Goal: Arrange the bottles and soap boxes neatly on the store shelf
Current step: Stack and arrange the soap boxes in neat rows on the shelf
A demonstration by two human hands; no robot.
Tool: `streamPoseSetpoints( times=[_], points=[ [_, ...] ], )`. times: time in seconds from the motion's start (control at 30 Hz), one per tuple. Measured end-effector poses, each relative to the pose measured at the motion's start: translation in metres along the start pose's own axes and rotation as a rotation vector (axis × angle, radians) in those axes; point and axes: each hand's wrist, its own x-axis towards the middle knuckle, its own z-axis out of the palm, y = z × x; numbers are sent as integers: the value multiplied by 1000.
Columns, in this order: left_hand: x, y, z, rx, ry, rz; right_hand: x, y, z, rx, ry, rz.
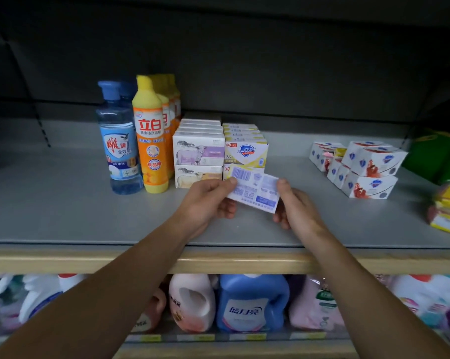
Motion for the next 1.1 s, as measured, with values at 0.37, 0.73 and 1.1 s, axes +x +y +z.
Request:
streamPoseSetpoints(
  times=[0.37,0.73,1.1],
  points=[
    [-2,0,4,116,2,-22,-5,-2,-4,170,63,-47],
    [-8,2,3,111,10,163,-4,1,-5,359,-71,-147],
    [-10,6,3,1,-95,61,1,3,-2,378,-34,-152]
  ],
)
